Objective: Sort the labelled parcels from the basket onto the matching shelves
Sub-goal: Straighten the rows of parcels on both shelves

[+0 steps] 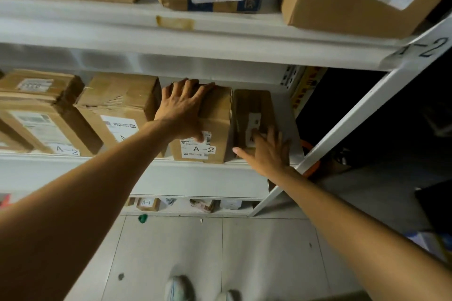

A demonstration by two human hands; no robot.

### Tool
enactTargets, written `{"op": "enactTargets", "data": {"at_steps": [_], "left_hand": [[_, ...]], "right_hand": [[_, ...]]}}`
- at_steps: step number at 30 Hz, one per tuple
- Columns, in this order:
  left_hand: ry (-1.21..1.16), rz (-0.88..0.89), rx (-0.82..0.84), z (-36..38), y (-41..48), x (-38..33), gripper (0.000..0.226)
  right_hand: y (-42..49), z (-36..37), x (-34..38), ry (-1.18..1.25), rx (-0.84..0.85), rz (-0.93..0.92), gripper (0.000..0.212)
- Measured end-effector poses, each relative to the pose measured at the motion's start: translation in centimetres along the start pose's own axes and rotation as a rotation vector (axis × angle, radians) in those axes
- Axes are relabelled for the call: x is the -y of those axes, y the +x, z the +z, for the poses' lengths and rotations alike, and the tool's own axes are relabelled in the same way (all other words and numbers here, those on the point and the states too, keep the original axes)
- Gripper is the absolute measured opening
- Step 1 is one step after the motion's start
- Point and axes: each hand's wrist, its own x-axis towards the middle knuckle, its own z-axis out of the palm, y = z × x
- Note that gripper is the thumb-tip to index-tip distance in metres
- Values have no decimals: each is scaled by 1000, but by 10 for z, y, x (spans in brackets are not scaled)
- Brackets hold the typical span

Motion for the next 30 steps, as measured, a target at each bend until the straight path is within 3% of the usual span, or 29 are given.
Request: {"op": "enactTargets", "data": {"at_steps": [3, 6, 10, 13, 15, 17, 22, 25, 27, 30], "left_hand": [[3, -5, -1, -1, -1, 0, 132], [9, -6, 0, -1, -1, 0, 132], [8, -10, 0, -2, -2, -1, 131], [19, -11, -6, -1, -2, -2, 131], [15, -4, -5, 0, -1, -1, 132], [6, 6, 5, 1, -1, 0, 133], [46, 6, -21, 4, -10, 0, 127], [45, -27, -51, 4, -18, -3, 122], [43, -44, -78, 4, -19, -4, 119], [14, -33, -119, 8, -25, -6, 114]], "right_hand": [[7, 0, 5, 152, -15, 115, 75], [28, -4, 10, 432, -6, 317, 108], [33, -11, 11, 449, 72, 350, 140], [22, -14, 16, 531, -128, 334, 150], [14, -17, 15, 610, -248, 298, 150], [8, -15, 12, 700, -262, 280, 144], [-10, 11, 18, 869, -426, 275, 112], [-18, 18, 15, 923, -378, 240, 93], [-22, 11, 12, 913, -348, 231, 91], [-24, -8, 9, 859, -472, 180, 106]]}}
